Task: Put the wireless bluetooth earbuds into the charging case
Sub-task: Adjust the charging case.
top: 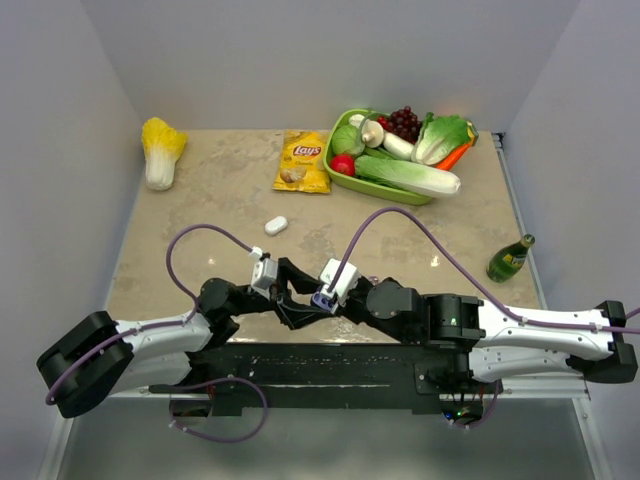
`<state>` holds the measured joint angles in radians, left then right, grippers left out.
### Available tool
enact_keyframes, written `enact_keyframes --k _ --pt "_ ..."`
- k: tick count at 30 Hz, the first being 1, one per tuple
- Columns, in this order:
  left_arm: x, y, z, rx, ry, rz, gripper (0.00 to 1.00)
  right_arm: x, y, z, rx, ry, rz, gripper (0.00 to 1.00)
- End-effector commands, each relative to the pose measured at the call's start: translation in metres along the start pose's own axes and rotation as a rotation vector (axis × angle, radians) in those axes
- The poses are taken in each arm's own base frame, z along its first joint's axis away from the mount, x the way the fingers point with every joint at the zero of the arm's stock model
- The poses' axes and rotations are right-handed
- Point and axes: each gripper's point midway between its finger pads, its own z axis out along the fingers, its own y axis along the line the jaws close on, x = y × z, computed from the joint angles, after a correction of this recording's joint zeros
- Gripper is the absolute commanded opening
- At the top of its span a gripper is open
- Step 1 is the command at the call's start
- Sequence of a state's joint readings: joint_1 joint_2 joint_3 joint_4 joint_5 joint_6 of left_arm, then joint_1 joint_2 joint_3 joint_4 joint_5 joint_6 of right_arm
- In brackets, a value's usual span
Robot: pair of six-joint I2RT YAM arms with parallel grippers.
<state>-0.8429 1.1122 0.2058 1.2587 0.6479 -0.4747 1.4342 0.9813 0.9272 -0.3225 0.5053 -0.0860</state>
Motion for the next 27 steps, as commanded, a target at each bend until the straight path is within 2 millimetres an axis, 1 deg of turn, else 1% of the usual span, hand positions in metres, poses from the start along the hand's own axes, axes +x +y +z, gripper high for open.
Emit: enact_keyframes --k 1,6,8,11,13,14,16,21,22,27 --pt "-0.012 0.002 0.007 0.014 -0.024 0.062 0.63 -0.015 0.003 -0.001 -0.014 -0.057 0.036 0.00" --pt "-0.002 0.003 0.010 0.023 0.015 0.044 0.67 -0.018 0.002 -0.004 -0.018 -0.068 0.041 0.00" --pt "0.002 0.004 0.011 0.019 0.025 0.036 0.67 -0.018 0.001 -0.004 -0.016 -0.069 0.043 0.00" --pt "0.001 0.003 0.010 0.018 0.019 0.041 0.65 -0.017 0.002 -0.003 -0.015 -0.066 0.041 0.00" --pt "0.001 0.004 0.010 0.019 0.022 0.044 0.61 -0.019 0.000 -0.004 -0.011 -0.071 0.044 0.00" --pt "0.001 0.003 0.010 0.020 0.022 0.045 0.57 -0.018 0.001 -0.004 -0.013 -0.069 0.043 0.00" --pt "0.003 0.003 0.010 0.022 0.030 0.041 0.56 -0.019 0.000 -0.004 -0.011 -0.073 0.045 0.00" --pt "0.006 0.002 0.009 0.030 0.033 0.037 0.43 -0.019 0.000 -0.005 -0.011 -0.077 0.047 0.00" --pt "0.005 0.001 0.009 0.033 0.032 0.039 0.42 -0.019 0.000 -0.005 -0.011 -0.076 0.046 0.00" --pt "0.006 0.003 0.009 0.027 0.037 0.034 0.52 -0.020 0.000 -0.006 -0.012 -0.079 0.047 0.00"
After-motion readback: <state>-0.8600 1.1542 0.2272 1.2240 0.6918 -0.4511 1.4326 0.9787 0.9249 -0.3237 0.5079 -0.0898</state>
